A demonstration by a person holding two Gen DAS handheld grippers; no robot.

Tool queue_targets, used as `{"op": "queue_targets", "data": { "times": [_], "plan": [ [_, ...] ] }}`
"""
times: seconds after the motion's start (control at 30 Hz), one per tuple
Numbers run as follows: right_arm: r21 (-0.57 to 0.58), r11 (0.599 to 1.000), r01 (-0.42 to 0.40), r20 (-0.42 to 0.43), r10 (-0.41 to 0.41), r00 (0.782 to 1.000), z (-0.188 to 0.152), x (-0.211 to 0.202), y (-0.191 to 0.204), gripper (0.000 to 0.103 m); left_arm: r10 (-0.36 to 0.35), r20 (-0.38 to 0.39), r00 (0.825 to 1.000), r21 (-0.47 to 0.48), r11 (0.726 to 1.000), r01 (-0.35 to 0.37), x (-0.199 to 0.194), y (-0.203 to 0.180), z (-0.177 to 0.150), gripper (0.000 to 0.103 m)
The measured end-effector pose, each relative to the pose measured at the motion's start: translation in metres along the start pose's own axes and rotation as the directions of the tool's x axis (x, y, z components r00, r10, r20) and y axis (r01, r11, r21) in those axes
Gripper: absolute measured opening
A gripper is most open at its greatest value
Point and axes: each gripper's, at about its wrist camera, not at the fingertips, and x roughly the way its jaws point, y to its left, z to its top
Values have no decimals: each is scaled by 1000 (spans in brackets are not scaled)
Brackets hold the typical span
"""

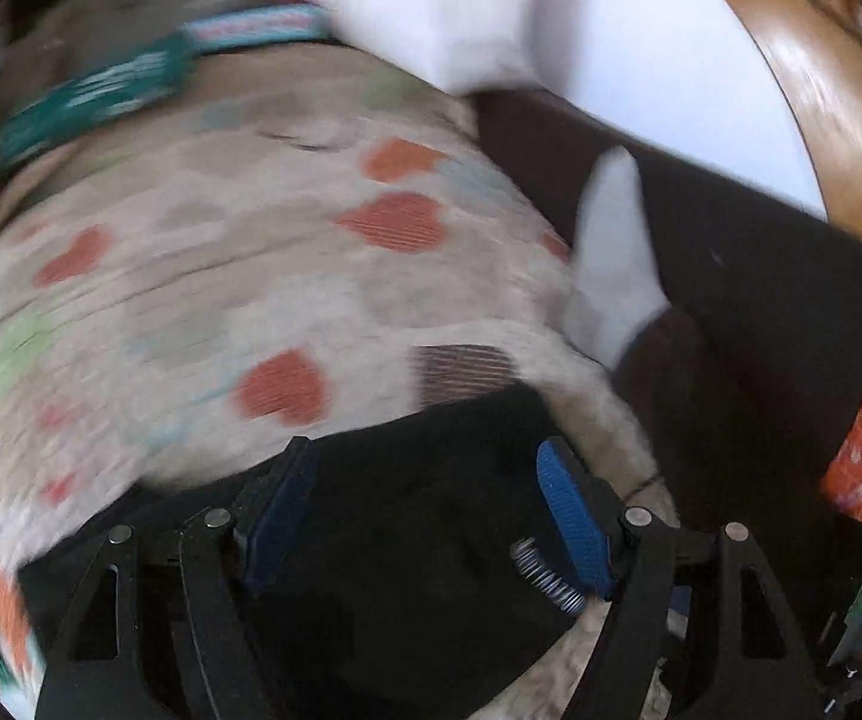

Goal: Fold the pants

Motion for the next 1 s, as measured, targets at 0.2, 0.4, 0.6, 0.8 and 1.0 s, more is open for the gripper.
{"op": "queue_targets", "data": {
  "times": [0.2,0.4,0.6,0.8,1.0],
  "plan": [
    [81,997,2,-65,3,998,-4,21,-4,72,-73,-128,989,104,991,86,61,-29,13,75],
    [37,997,72,-26,-72,997,6,30,11,72,-166,-184,969,41,983,177,99,-19,26,75],
    [44,992,122,-19,-121,992,13,49,12,73,-153,-259,954,84,980,180,131,-30,30,75],
    [26,995,96,-40,-95,995,25,60,20,32,-108,-242,964,160,976,149,121,-36,27,26],
    [-70,996,60,8,-60,998,27,44,46,22,-147,-163,976,135,976,170,80,-31,26,14]
  ]
}}
